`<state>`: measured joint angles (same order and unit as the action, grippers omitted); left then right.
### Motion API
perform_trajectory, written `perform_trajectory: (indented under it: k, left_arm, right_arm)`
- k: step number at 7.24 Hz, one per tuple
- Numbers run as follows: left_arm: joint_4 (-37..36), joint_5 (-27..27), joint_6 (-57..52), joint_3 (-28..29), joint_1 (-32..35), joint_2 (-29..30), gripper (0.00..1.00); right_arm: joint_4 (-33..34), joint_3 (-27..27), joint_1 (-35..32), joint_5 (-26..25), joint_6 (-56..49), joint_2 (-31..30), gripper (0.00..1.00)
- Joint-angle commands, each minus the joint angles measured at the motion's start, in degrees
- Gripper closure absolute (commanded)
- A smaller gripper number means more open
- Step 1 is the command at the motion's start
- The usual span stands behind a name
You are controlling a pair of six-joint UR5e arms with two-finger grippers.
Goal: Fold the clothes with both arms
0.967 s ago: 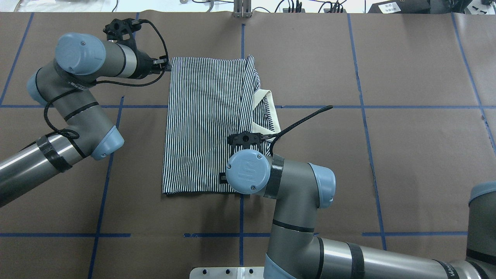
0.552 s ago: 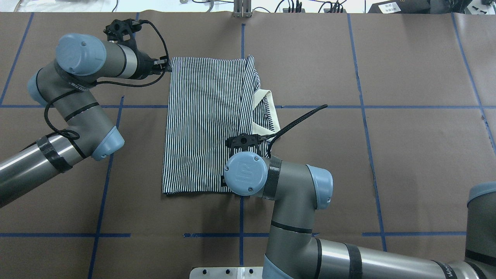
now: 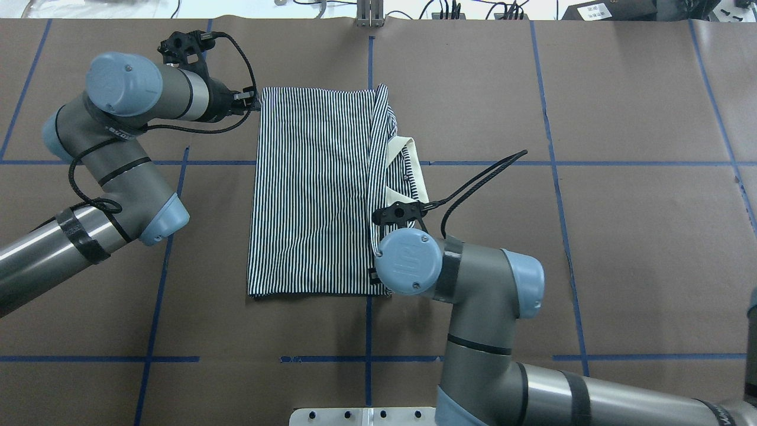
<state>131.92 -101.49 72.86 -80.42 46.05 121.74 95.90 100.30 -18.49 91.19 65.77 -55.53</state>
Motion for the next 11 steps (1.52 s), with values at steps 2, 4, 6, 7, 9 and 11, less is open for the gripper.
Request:
perform_trajectory:
  k: [2,4,6,7,9,11]
  left_arm:
    - [0.0,0.0,0.0,-0.4,-0.1,-0.6,0.56]
    - [0.0,0.0,0.0,-0.4,0.0,-0.6,0.56]
    - [0.0,0.0,0.0,-0.5,0.0,-0.6,0.56]
    - [0.0,0.0,0.0,-0.6,0.0,-0.6,0.56]
    - [0.0,0.0,0.0,-0.6,0.0,-0.6,0.56]
    - [0.0,0.0,0.1,-0.7,0.0,-0.6,0.56]
  right_arm:
    - [0.9,9.2,-0.2,-0.1,-3.9,-8.6,0.00]
    - [0.9,5.8,-0.3,-0.7,-2.8,-1.5,0.00]
    - [0.3,-2.2,-0.3,-1.5,-1.4,6.1,0.00]
    - [0.4,-5.9,-0.1,-1.6,0.1,9.3,0.00]
    - [0.6,-8.6,0.1,-1.5,0.9,10.1,0.00]
    - [0.7,-8.6,0.0,-1.5,0.2,9.0,0.00]
